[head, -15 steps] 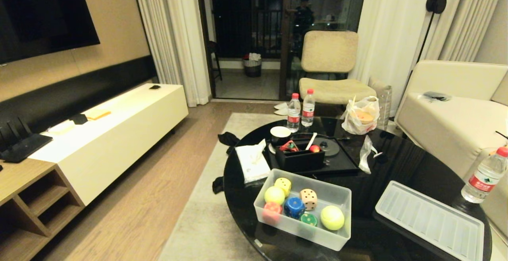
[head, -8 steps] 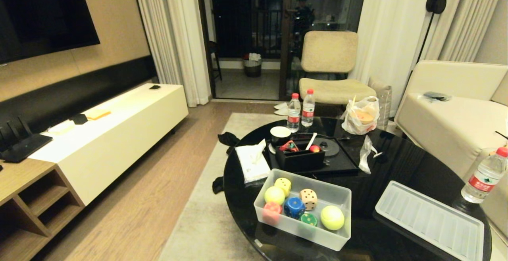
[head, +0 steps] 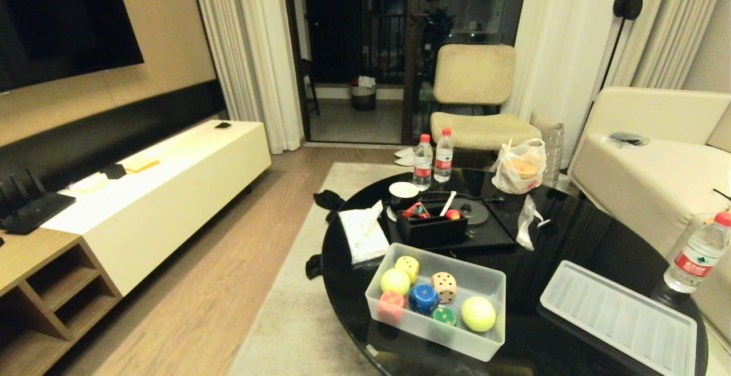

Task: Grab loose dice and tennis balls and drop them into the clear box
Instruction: Close the lid

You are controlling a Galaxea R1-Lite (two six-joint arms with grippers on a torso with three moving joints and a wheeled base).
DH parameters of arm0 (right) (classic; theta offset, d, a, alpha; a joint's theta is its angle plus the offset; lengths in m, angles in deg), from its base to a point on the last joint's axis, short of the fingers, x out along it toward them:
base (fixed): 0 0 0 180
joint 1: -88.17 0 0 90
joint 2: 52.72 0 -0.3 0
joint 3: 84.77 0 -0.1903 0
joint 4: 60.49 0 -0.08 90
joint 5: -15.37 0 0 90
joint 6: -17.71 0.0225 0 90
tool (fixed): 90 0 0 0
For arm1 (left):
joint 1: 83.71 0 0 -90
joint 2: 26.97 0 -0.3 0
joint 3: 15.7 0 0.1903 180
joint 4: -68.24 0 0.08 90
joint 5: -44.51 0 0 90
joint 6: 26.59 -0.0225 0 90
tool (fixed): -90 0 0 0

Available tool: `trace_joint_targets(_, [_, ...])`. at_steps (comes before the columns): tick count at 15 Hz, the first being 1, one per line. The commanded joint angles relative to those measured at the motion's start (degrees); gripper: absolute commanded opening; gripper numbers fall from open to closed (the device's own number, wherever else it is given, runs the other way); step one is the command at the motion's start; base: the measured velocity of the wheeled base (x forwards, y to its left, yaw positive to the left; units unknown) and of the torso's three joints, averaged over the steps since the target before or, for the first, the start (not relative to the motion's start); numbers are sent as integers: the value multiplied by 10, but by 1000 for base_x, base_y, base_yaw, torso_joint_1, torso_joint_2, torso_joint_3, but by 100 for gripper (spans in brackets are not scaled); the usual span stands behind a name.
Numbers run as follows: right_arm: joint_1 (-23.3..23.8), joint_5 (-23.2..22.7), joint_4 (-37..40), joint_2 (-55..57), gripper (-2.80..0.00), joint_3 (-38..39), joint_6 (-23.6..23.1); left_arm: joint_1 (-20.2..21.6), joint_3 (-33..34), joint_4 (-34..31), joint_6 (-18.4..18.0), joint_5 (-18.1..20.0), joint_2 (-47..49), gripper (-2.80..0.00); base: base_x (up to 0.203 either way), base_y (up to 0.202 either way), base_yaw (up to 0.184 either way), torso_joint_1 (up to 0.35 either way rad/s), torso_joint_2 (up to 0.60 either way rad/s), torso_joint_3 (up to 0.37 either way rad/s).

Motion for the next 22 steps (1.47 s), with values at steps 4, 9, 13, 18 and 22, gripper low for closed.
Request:
trace_joint_targets(4, [169,-39,43,144,-280,-25,9,0,0,0,0,0,0,-280,0,0,0,0,0,0])
trace_joint_targets(9, [347,-125,79,210,-280,-2,-99,0,0,0,0,0,0,-280,0,0,0,0,0,0])
trace_joint_targets(13, [416,-141,81,291,-280,20,-157,0,0,0,0,0,0,-280,0,0,0,0,0,0])
trace_joint_targets(18, [435,-148,41,367,-280,22,-176,0,0,0,0,0,0,-280,0,0,0,0,0,0])
trace_joint_targets(22, [437,-108,-51,442,-280,24,-178,0,0,0,0,0,0,-280,0,0,0,0,0,0])
